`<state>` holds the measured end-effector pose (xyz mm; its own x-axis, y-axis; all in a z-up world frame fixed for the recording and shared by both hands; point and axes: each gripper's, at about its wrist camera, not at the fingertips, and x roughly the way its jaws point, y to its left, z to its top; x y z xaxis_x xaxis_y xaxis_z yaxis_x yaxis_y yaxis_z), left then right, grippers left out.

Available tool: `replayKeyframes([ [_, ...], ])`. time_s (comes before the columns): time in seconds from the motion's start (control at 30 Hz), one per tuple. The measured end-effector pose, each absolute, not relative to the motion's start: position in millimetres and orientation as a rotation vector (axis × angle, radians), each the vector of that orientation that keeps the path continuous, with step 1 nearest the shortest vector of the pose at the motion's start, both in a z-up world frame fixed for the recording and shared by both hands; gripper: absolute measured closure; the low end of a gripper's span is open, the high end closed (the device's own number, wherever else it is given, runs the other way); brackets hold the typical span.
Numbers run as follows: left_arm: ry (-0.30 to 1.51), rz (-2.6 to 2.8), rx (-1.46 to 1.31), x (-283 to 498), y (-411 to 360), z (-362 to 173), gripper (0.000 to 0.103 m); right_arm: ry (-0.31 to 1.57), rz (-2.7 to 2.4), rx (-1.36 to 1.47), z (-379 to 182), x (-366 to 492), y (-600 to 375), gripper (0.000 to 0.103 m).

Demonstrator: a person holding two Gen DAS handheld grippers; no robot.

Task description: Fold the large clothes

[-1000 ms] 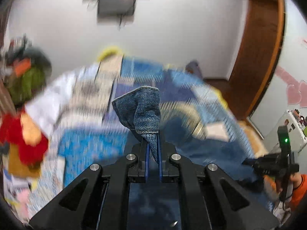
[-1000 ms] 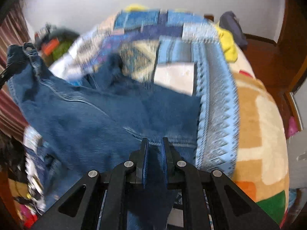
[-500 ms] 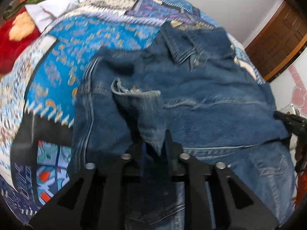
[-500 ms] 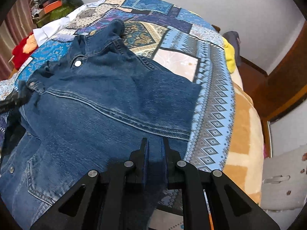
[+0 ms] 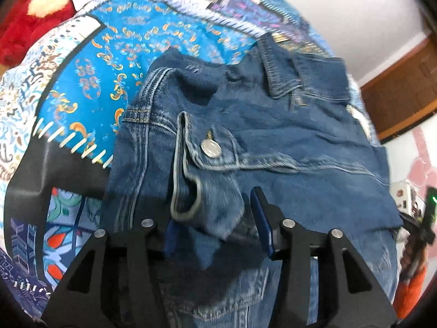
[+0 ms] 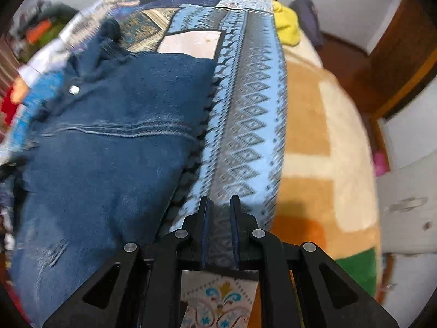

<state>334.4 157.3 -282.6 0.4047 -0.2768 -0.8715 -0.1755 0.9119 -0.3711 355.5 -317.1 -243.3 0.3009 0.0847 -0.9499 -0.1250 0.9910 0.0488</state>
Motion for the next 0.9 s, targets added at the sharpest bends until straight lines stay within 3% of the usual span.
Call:
replayKeyframes([
  [0.03, 1.182, -0.042, -0.414, 342, 155, -286, 0.067, 1.252, 0.156, -0.006, -241, 353, -321, 0.094],
  [0.13, 1.183, -0.013, -0.351, 351, 148, -283, 0.076, 1.227, 0.185, 0.055, -228, 346, -328, 0.094],
  [0.5, 0.875, 0.065, -0.085, 338, 139, -179, 0.079, 1.105, 0.217, 0.033, -183, 373, -298, 0.094],
  [0.8, 1.071, 0.081, -0.067, 338, 153, -262, 0.075, 1.122, 0.193, -0.184, -229, 396, -251, 0.094],
  [0.9, 1.091, 0.086, -0.035, 334, 149, -281, 0.069, 1.098, 0.204, -0.226, -232, 389, -255, 0.088],
])
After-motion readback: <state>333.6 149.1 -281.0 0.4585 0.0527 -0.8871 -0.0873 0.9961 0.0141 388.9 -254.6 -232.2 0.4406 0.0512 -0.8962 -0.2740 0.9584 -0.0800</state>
